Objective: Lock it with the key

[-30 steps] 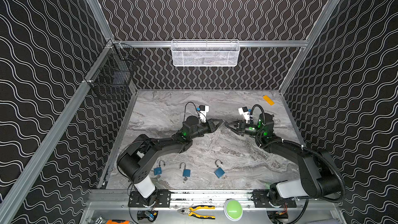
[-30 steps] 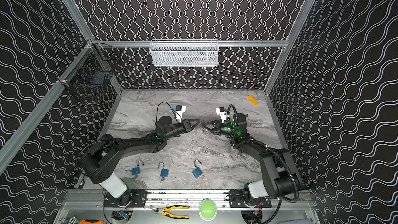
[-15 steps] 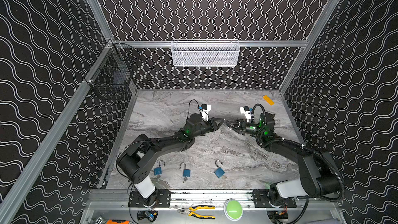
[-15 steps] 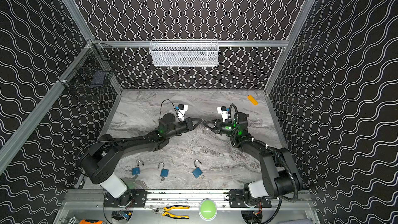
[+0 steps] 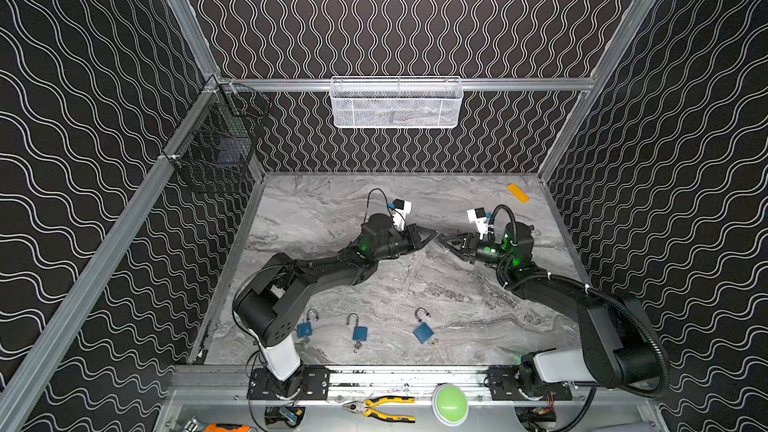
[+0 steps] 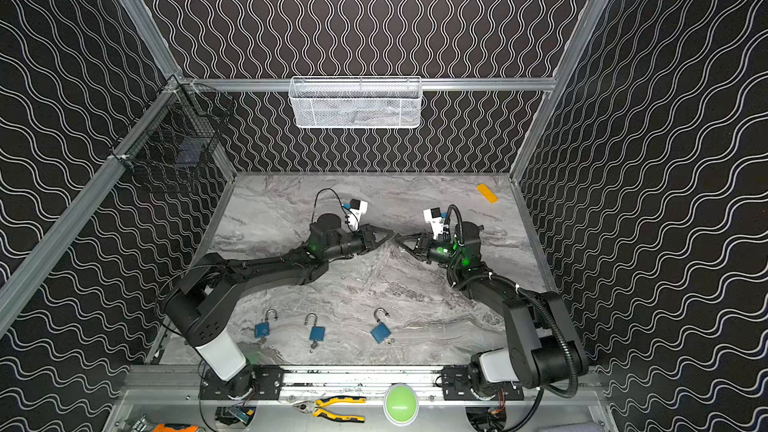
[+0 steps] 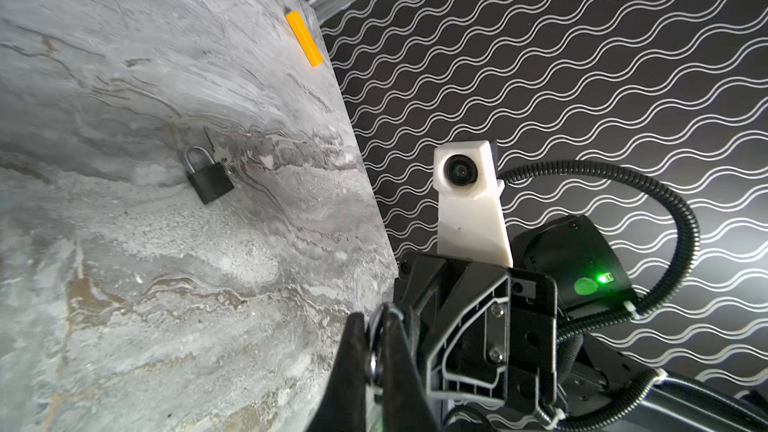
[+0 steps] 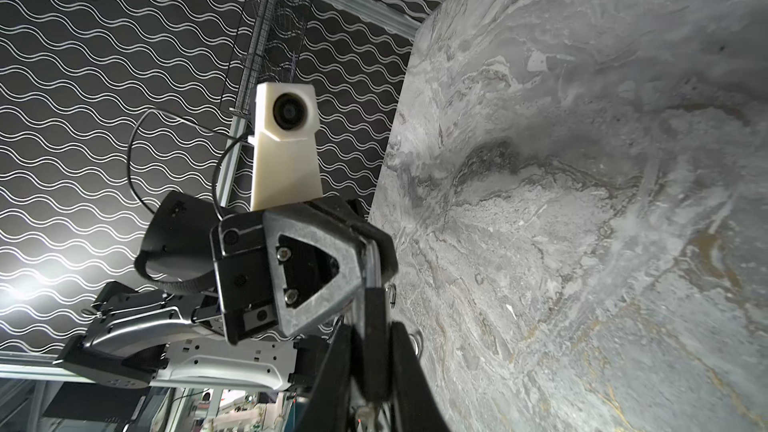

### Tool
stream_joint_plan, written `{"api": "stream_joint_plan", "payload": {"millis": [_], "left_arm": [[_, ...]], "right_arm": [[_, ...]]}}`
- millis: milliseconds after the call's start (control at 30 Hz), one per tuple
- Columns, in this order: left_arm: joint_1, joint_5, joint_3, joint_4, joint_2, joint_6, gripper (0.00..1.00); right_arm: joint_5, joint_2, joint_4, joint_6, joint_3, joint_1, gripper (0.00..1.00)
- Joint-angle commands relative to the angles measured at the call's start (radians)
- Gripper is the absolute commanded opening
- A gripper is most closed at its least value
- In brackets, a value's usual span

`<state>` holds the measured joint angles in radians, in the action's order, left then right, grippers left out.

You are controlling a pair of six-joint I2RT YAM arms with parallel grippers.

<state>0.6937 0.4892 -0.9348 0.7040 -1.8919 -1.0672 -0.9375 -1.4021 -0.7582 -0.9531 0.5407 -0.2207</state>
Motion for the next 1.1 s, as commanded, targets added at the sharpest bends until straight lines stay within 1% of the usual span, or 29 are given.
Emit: {"api": "stream_joint_plan", "payload": {"millis": [0, 167, 233, 300, 467, 567, 800, 900, 1000, 1067], "left_arm": [[-0.008, 0.143, -0.02, -0.063, -0.015, -0.006, 0.0], [-0.029, 0.165, -0.032, -0.028, -0.038, -0.023, 0.0], [-0.034, 0.17, -0.033, -0.017, -0.045, -0.027, 0.0], [-0.038, 0.171, -0.032, -0.008, -0.049, -0.031, 0.0], [-0.043, 0.172, -0.025, 0.02, -0.052, -0.047, 0.0], [-0.044, 0.173, -0.028, 0.015, -0.048, -0.047, 0.0], [-0.047, 0.173, -0.029, 0.011, -0.045, -0.043, 0.0], [-0.048, 0.173, -0.023, 0.027, -0.044, -0.054, 0.0], [-0.047, 0.172, -0.018, 0.032, -0.039, -0.056, 0.0], [-0.047, 0.172, -0.015, 0.033, -0.036, -0.056, 0.0]], "right_arm": [[0.013, 0.024, -0.166, 0.013, -0.028, -0.006, 0.15], [0.016, 0.054, -0.133, 0.045, -0.059, -0.005, 0.36], [0.021, 0.061, -0.105, 0.066, -0.062, -0.005, 0.39], [0.02, 0.063, -0.073, 0.084, -0.06, -0.005, 0.4], [0.048, 0.089, 0.005, 0.136, -0.08, -0.003, 0.49], [0.078, 0.117, 0.072, 0.178, -0.095, -0.003, 0.51], [0.139, 0.173, 0.146, 0.217, -0.137, -0.003, 0.51], [0.147, 0.175, 0.098, 0.2, -0.168, 0.001, 0.52], [0.128, 0.158, 0.032, 0.176, -0.189, 0.002, 0.52], [0.121, 0.147, -0.015, 0.155, -0.204, 0.003, 0.5]]}}
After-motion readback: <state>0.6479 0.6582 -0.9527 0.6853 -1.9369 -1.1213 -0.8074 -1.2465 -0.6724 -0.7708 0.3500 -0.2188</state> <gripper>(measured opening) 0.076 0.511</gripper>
